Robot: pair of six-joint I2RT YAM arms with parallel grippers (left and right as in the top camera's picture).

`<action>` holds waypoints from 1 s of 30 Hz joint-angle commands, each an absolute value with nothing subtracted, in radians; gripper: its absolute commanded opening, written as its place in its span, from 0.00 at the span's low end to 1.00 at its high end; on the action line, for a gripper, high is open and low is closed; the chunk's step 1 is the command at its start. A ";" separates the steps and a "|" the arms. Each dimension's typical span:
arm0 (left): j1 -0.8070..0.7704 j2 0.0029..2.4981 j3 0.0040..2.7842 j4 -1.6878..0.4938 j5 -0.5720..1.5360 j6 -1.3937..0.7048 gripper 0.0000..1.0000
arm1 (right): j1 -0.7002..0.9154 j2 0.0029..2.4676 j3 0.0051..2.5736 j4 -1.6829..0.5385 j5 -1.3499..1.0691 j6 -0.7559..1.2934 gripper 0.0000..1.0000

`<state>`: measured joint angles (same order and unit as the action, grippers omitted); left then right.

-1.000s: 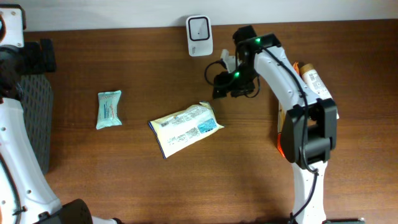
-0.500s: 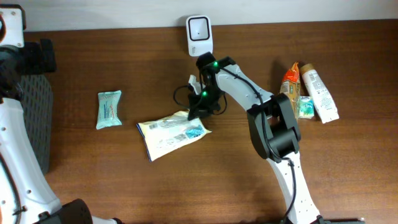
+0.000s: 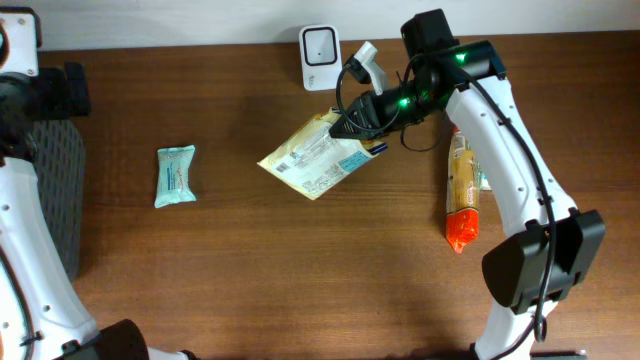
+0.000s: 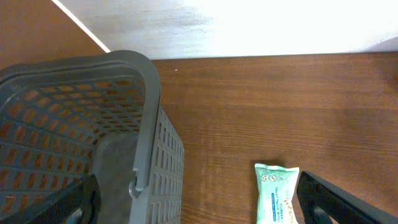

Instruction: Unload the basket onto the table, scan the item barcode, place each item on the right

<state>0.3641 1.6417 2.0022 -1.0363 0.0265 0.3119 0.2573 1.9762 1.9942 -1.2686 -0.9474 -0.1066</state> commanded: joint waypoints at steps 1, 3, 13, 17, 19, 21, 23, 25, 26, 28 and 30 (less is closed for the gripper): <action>0.366 1.630 2.013 -1.036 0.031 0.324 0.99 | 0.255 1.987 1.993 -1.268 -0.967 -0.065 0.04; 0.366 1.630 2.013 -1.036 0.031 0.324 0.99 | 0.257 2.023 1.957 -1.247 -0.883 -0.036 0.04; 0.366 1.630 2.013 -1.036 0.031 0.323 0.99 | 0.212 2.286 1.814 -1.040 -0.554 -0.036 0.36; 0.366 1.630 2.013 -1.036 0.031 0.324 0.99 | 0.160 2.286 1.817 -1.220 -0.514 -0.016 0.66; 0.366 1.630 2.013 -1.036 0.031 0.324 0.99 | 0.189 2.286 1.797 -1.202 -0.511 -0.029 0.73; 0.366 1.630 2.013 -1.036 0.031 0.323 0.99 | 0.249 2.286 1.747 -1.137 -0.501 -0.024 0.74; 0.366 1.630 2.013 -1.036 0.031 0.324 0.99 | 0.325 2.286 1.691 -1.060 -0.412 0.060 0.75; 0.366 1.630 2.013 -1.036 0.031 0.324 0.99 | 0.391 2.287 1.656 -1.012 -0.274 0.190 0.76; 0.366 1.630 2.013 -1.036 0.031 0.323 0.99 | 0.403 2.291 1.656 -1.008 -0.229 0.233 0.51; 0.366 1.630 2.013 -1.036 0.031 0.323 0.99 | 0.405 2.309 1.656 -0.997 -0.224 0.249 0.15; 0.366 1.630 2.013 -1.036 0.031 0.324 0.99 | 0.405 2.317 1.656 -0.994 -0.232 0.248 0.04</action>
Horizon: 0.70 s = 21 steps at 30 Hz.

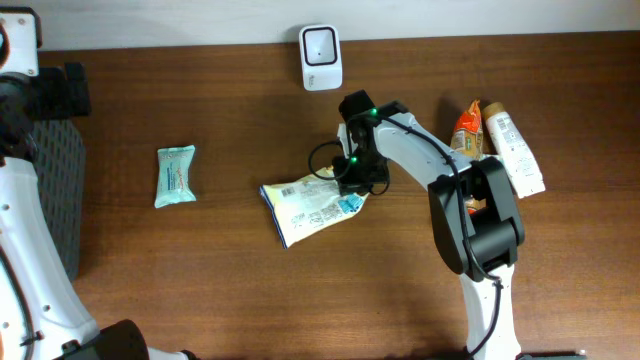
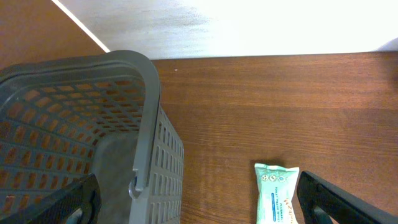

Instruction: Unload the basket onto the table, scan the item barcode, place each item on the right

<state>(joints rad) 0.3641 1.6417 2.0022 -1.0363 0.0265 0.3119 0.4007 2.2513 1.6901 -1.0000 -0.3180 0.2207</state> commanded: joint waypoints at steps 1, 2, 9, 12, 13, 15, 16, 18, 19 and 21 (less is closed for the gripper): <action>0.366 1.630 2.013 -1.036 0.031 0.323 0.99 | 0.405 2.317 1.658 -0.993 -0.238 0.247 0.04; 0.366 1.630 2.013 -1.036 0.031 0.323 0.99 | 0.402 2.317 1.666 -0.994 -0.273 0.210 0.04; 0.366 1.630 2.013 -1.036 0.031 0.323 0.99 | 0.254 2.139 1.673 -1.031 -0.596 0.062 0.04; 0.366 1.630 2.013 -1.036 0.031 0.324 0.99 | 0.265 2.109 1.673 -1.107 -0.305 0.193 0.04; 0.366 1.630 2.013 -1.036 0.031 0.323 0.99 | 0.293 2.111 1.673 -1.132 -0.157 0.264 0.04; 0.366 1.630 2.013 -1.036 0.031 0.323 0.99 | 0.390 2.115 1.673 -1.172 0.147 0.436 0.04; 0.366 1.630 2.013 -1.036 0.031 0.323 0.99 | 0.451 2.132 1.673 -1.171 0.258 0.517 0.04; 0.366 1.630 2.013 -1.036 0.031 0.323 0.99 | 0.526 2.199 1.673 -1.166 0.300 0.545 0.04; 0.366 1.630 2.013 -1.036 0.031 0.323 0.99 | 0.544 2.244 1.673 -1.165 0.300 0.542 0.04; 0.366 1.630 2.013 -1.036 0.031 0.323 0.99 | 0.551 2.268 1.673 -1.130 0.239 0.410 0.41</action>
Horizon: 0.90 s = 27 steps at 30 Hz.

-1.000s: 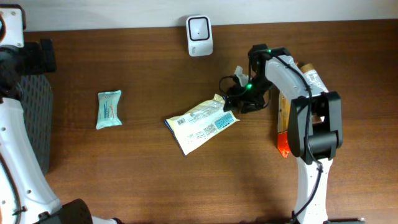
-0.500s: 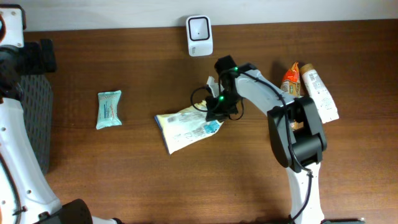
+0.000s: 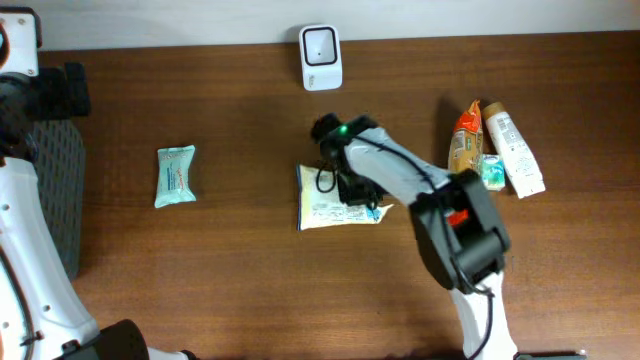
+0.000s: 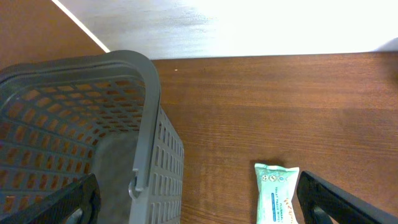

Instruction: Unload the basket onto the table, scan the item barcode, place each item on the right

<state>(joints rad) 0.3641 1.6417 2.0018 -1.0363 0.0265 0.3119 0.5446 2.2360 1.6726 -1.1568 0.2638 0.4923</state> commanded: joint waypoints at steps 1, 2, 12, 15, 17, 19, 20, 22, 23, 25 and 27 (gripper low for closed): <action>0.366 1.630 2.013 -1.036 0.031 0.323 0.99 | 0.547 2.267 1.687 -1.134 0.213 0.376 0.45; 0.366 1.630 2.013 -1.036 0.031 0.323 0.99 | 0.538 2.267 1.708 -1.145 0.178 0.362 0.50; 0.366 1.630 2.013 -1.036 0.031 0.323 0.99 | 0.500 2.232 2.117 -1.448 0.032 -0.038 0.72; 0.366 1.630 2.013 -1.036 0.031 0.323 0.99 | 0.503 2.233 1.942 -1.310 0.034 -0.181 0.99; 0.366 1.630 2.013 -1.036 0.031 0.323 0.99 | 0.503 2.233 1.803 -1.159 0.038 -0.246 0.99; 0.366 1.630 2.013 -1.036 0.031 0.324 0.99 | 0.501 2.233 1.708 -1.041 0.075 -0.258 0.99; 0.366 1.630 2.013 -1.036 0.031 0.324 0.99 | 0.502 2.233 1.654 -0.976 0.079 -0.258 0.99; 0.366 1.630 2.013 -1.036 0.031 0.323 0.99 | 0.502 2.233 1.581 -0.920 0.076 -0.257 1.00; 0.366 1.630 2.013 -1.036 0.031 0.323 0.99 | 0.501 2.233 1.564 -0.929 0.035 -0.255 0.71; 0.366 1.630 2.013 -1.036 0.031 0.324 0.99 | 0.501 2.233 1.565 -0.935 0.010 -0.254 0.28; 0.366 1.630 2.013 -1.036 0.031 0.324 0.99 | 0.490 2.231 1.570 -0.945 0.006 -0.198 0.04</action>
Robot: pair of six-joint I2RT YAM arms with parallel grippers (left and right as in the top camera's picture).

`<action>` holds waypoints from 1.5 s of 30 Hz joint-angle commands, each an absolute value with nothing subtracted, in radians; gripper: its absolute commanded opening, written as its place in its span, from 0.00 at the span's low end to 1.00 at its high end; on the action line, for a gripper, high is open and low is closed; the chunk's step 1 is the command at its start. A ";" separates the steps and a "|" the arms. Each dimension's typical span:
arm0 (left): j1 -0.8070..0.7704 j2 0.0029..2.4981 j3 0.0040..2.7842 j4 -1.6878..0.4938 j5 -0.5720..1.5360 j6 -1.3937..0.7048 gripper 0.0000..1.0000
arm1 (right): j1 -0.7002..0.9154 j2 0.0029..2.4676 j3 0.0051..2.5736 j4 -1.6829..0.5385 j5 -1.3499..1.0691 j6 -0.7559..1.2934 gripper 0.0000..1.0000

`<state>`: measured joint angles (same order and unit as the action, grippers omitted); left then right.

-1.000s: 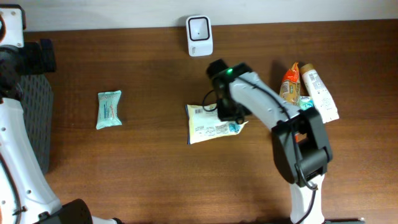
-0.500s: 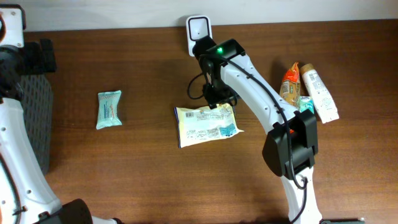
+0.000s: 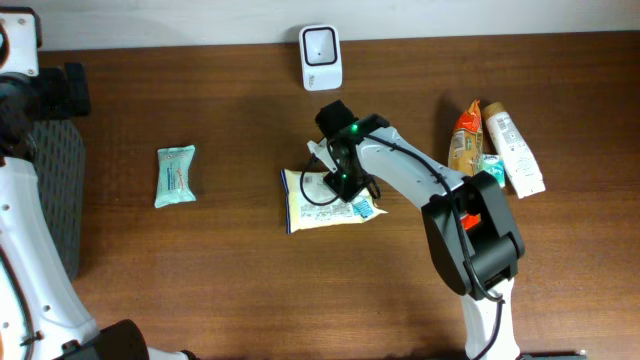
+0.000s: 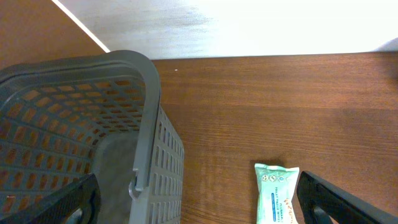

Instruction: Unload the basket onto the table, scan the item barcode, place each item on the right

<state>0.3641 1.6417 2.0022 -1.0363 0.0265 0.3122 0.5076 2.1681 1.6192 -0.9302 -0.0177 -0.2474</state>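
The white barcode scanner (image 3: pixel 320 44) stands at the back edge of the table. A yellow-and-white snack packet (image 3: pixel 312 207) lies flat at mid-table, in front of the scanner. My right gripper (image 3: pixel 340 185) reaches down onto the packet's upper middle and appears shut on it; the wrist hides the jaws. My left gripper (image 4: pixel 199 208) hangs at the far left, open and empty, with its fingers (image 4: pixel 336 199) wide apart over the basket's edge.
A grey mesh basket (image 4: pixel 93 137) sits at the left edge of the table (image 3: pixel 200 280). A mint-green packet (image 3: pixel 175 175) lies to its right. An orange packet (image 3: pixel 465 135), a white tube (image 3: pixel 512 150) and a small green item (image 3: pixel 490 170) lie at the right.
The snack packet has shifted a little left and turned slightly on the table, with my right gripper still on it. The left arm has not moved.
My right gripper first held the snack packet up near the scanner at the back. Then the packet was lower and nearer mid-table, then flat on the table under the gripper. It now lies slightly farther left. The left gripper stayed open by the basket throughout.
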 commanded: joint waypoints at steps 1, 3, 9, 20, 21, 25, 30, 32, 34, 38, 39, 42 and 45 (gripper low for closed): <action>0.366 1.630 2.013 -1.036 0.031 0.324 0.99 | 0.467 2.231 1.590 -0.974 -0.063 -0.190 0.04; 0.366 1.630 2.013 -1.036 0.031 0.323 0.99 | 0.409 2.228 1.647 -1.018 -0.259 -0.190 0.04; 0.366 1.630 2.013 -1.036 0.031 0.323 0.99 | 0.285 2.224 1.911 -1.299 -0.441 -0.123 0.57; 0.366 1.630 2.013 -1.036 0.031 0.323 0.99 | 0.293 2.231 1.531 -0.875 -0.722 0.174 0.94; 0.366 1.630 2.013 -1.036 0.031 0.323 0.99 | 0.314 2.231 1.509 -0.810 -0.694 0.245 0.86; 0.366 1.630 2.013 -1.036 0.031 0.323 0.99 | 0.342 2.232 1.449 -0.701 -0.595 0.405 0.24; 0.366 1.630 2.013 -1.036 0.031 0.323 0.99 | 0.336 2.228 1.452 -0.623 -0.767 0.370 0.04; 0.366 1.630 2.013 -1.036 0.031 0.323 0.99 | 0.318 2.194 1.459 -0.624 -0.823 0.316 0.04; 0.366 1.630 2.013 -1.036 0.031 0.323 0.99 | 0.287 2.099 1.459 -0.648 -0.881 0.218 0.04; 0.366 1.630 2.013 -1.036 0.031 0.323 0.99 | 0.233 1.947 1.459 -0.773 -0.779 0.067 0.04; 0.366 1.630 2.013 -1.036 0.031 0.324 0.99 | 0.234 1.951 1.459 -0.775 -0.744 0.066 0.04; 0.366 1.630 2.013 -1.036 0.031 0.323 0.99 | 0.234 1.951 1.459 -0.782 -0.694 0.065 0.04; 0.366 1.630 2.013 -1.036 0.031 0.324 0.99 | 0.234 1.951 1.459 -0.851 -0.610 0.055 0.04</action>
